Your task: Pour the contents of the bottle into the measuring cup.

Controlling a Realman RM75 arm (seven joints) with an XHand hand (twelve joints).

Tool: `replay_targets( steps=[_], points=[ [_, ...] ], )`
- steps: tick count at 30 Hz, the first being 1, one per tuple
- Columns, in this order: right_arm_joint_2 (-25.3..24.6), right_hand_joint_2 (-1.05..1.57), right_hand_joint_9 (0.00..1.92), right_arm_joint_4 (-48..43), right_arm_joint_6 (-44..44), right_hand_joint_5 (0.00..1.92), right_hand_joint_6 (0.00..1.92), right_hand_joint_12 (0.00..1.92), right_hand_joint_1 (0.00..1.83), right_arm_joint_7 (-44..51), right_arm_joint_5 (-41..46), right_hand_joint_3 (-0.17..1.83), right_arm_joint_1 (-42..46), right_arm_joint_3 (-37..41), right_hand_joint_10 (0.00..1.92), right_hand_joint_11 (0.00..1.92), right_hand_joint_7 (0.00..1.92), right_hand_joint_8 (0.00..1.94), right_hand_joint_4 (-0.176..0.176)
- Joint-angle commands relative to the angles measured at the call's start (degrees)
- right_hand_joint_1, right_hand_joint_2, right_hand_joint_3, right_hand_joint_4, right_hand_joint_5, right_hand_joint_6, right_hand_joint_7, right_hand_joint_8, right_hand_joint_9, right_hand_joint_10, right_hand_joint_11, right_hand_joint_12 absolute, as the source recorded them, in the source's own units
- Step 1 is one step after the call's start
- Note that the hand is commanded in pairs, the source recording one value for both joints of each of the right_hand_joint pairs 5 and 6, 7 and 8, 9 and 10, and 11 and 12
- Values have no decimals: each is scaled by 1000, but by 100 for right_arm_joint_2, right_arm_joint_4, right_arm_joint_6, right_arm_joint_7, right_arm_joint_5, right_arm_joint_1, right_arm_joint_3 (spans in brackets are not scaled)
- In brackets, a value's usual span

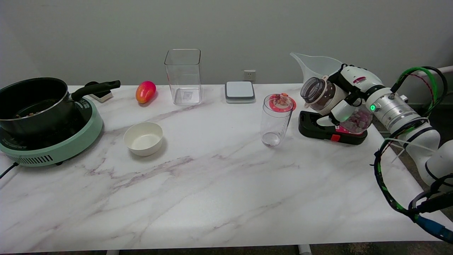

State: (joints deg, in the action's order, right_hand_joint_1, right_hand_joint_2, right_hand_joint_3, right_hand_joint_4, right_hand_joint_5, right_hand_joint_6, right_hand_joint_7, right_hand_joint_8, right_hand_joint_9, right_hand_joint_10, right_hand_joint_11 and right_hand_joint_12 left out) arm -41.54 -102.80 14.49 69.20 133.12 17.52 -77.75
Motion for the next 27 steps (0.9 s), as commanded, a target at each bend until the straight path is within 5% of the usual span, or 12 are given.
replay_targets(
  steps=[1, 9, 27],
  points=[
    [447, 151, 1228, -254, 18, 1340, 1340, 1027, 1615, 1894, 1734, 1298, -116, -32, 1228, 1027, 1494, 1494, 0],
    [597, 105, 1223, -354, 98, 1331, 1331, 1021, 1623, 2578, 2430, 1349, -544, -342, 1223, 1021, 1489, 1489, 0],
    [1088, 24, 1210, -354, 408, 1290, 1290, 998, 1626, 2609, 2448, 1441, -822, -943, 1210, 998, 1471, 1471, 0]
  ],
)
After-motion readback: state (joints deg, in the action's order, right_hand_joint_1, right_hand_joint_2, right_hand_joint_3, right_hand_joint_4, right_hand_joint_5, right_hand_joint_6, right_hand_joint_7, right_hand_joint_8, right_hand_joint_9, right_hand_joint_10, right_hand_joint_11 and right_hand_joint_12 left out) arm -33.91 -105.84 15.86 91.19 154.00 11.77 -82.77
